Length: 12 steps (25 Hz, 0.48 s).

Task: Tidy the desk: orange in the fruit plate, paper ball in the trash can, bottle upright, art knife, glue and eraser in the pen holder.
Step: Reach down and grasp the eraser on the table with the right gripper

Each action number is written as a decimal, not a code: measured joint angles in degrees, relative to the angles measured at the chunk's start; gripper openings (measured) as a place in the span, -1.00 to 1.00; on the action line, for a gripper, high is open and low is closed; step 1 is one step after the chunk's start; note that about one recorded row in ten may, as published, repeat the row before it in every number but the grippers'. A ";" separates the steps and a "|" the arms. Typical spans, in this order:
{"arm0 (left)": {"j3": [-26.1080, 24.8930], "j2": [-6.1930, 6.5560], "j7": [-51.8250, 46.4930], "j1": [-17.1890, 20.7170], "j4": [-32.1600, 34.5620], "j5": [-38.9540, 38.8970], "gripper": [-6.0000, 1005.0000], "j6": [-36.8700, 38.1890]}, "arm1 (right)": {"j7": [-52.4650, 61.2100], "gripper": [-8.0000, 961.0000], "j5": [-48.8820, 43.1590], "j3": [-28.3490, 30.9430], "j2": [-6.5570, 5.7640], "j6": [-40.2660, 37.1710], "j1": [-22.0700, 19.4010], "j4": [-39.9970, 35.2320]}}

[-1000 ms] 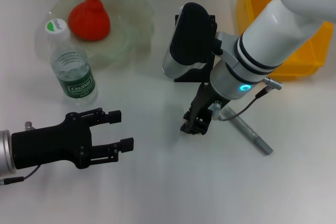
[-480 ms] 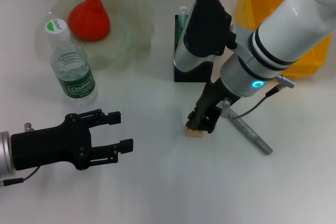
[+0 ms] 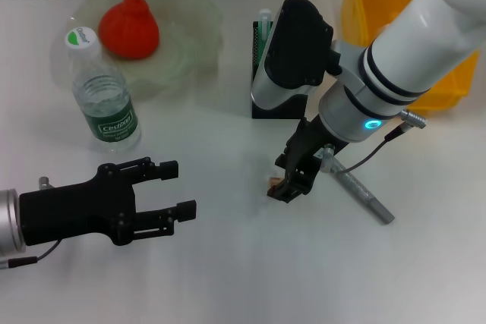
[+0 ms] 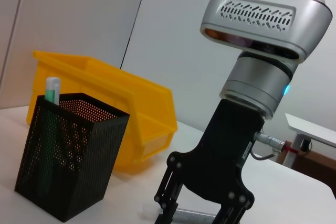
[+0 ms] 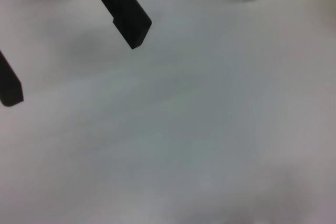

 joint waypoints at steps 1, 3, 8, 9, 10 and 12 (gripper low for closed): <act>0.00 0.00 0.00 -0.03 0.00 0.00 0.56 -0.01 | 0.00 -0.16 0.00 0.00 0.00 0.00 0.00 0.00; 0.00 0.00 0.00 -0.05 0.00 0.00 0.56 -0.01 | -0.01 -0.01 0.00 -0.39 0.08 0.34 0.44 0.68; 0.00 0.01 0.00 -0.06 0.00 -0.01 0.56 -0.05 | -0.01 0.05 0.00 -2.00 0.25 1.64 1.27 2.45; 0.00 0.01 0.00 -0.04 0.00 -0.01 0.56 -0.07 | -0.01 0.04 0.00 -2.79 0.26 2.16 1.47 2.98; 0.00 0.02 0.00 -0.03 0.00 -0.01 0.56 -0.10 | -0.01 0.03 0.00 -2.79 0.26 2.16 1.47 2.98; 0.00 0.03 0.00 -0.09 0.00 -0.01 0.56 -0.16 | -0.01 0.02 0.00 -3.67 0.28 2.70 1.59 3.42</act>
